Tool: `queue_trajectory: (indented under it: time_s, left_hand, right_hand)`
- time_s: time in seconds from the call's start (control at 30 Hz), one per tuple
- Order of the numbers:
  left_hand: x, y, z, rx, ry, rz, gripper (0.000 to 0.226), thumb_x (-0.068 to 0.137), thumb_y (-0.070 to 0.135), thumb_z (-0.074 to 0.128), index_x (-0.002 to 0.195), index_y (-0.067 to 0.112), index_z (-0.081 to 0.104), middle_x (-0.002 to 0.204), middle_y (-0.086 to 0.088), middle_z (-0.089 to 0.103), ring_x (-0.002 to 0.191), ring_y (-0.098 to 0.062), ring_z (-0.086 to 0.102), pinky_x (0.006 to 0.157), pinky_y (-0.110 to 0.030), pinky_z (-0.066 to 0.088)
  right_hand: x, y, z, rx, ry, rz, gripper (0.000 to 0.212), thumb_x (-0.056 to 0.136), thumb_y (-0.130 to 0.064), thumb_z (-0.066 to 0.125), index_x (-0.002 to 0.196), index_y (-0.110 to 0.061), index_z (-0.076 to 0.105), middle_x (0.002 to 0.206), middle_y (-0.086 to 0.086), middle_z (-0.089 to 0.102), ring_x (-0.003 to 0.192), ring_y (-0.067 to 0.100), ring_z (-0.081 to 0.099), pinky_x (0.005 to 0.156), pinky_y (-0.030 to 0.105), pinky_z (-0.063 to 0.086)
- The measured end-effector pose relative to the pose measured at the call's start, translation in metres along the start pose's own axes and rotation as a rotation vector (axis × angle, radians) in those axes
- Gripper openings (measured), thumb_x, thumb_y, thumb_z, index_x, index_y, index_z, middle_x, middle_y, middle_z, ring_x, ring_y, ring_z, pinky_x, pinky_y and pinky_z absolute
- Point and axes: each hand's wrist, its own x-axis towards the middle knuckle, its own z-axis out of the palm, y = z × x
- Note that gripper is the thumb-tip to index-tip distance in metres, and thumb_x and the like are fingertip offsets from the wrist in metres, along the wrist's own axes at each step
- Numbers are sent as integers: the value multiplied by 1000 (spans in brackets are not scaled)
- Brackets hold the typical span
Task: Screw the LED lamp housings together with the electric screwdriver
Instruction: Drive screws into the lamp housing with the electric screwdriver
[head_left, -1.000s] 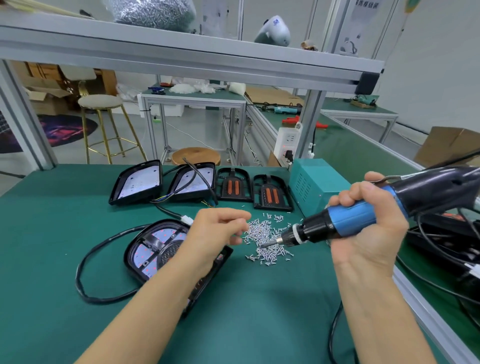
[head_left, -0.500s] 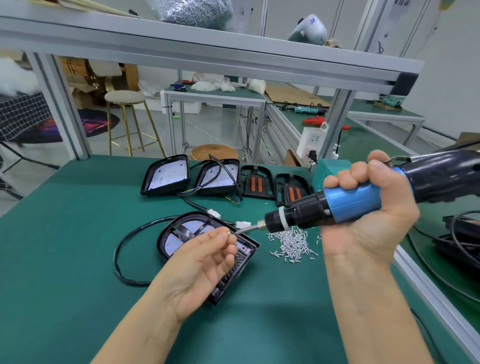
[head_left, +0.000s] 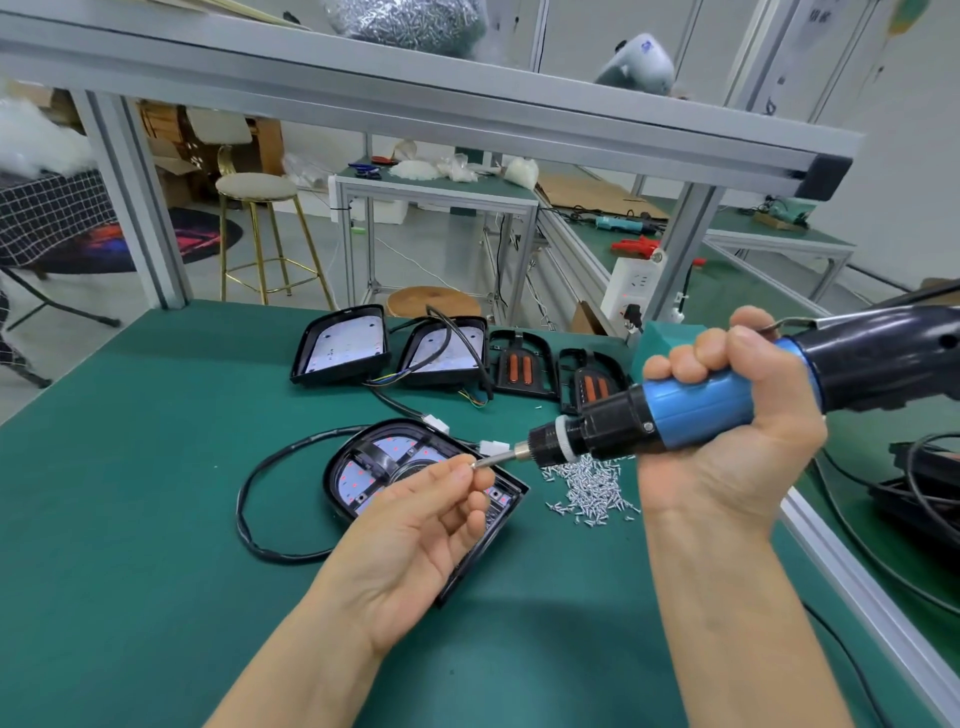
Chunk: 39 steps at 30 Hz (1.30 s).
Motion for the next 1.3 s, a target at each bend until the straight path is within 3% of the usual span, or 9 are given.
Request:
queue_trajectory:
  time_s: [0.33,0.47,0.57,0.73,0.9,1.03,1.13,1.2,1.3]
  left_hand:
    - [9,8,-9,387,20,220,16,65,6,68,80,0,69,71,-15,69,52,-16,59,47,-21,51]
    - [14,6,-11,495,-1,262,10,75,-2,67,72,7,72,68,-13,68,49,-14,57,46,-21,50]
    - [20,7,-13,753,-3,316,17,84,-4,63,74,8,70,64,-6,67,53,-13,57,49,-22,50]
    - [31,7,-19,1092,86,434,19,88,0,59,74,11,64,64,-6,64,58,-19,68,53,-35,57]
    - [37,-4,-17,1513,97,598,11,88,17,60,79,23,63,78,0,64,77,-22,64,71,-43,53]
    - [43,-4,-11,1628,108,693,8,90,23,57,87,25,64,85,1,62,83,-21,59,79,-35,45]
    - [47,-5,-9,1710,119,743,10,92,25,55,91,24,65,85,4,63,90,-19,52,73,-29,33]
    - [50,-6,-8,1745,110,739,11,92,24,54,93,23,65,88,5,64,93,-19,50,75,-30,33]
    - [54,-8,-7,1840,70,715,11,93,26,53,94,23,63,95,5,64,98,-19,49,81,-32,37]
  right_hand:
    - [4,7,-2,8,11,9,17,70,-7,51,84,-16,49,54,-6,46,47,7,44,54,20,43]
    - [5,10,-6,-30,20,4,18,69,-7,52,85,-15,49,54,-5,46,47,8,43,54,21,42]
    - [8,12,-13,-69,4,7,19,70,-5,52,86,-15,50,55,-5,46,48,8,44,56,22,42]
    - [14,22,-26,-172,14,-22,20,69,-2,53,86,-13,50,55,-1,46,46,11,46,54,24,43]
    - [12,40,-36,-301,1,-28,19,69,2,56,80,-13,55,71,10,43,45,16,48,53,24,42]
    - [13,49,-37,-359,-42,-39,26,67,1,57,67,-24,64,61,5,49,47,19,48,53,25,41]
    - [14,51,-36,-410,-89,-58,25,67,2,57,72,-22,63,55,0,50,48,19,47,55,27,41]
    - [13,53,-35,-440,-104,-51,21,67,2,57,78,-16,60,60,2,51,49,21,47,55,28,41]
    - [12,54,-35,-450,-119,-41,25,67,3,58,73,-21,62,61,-1,52,49,20,46,53,27,41]
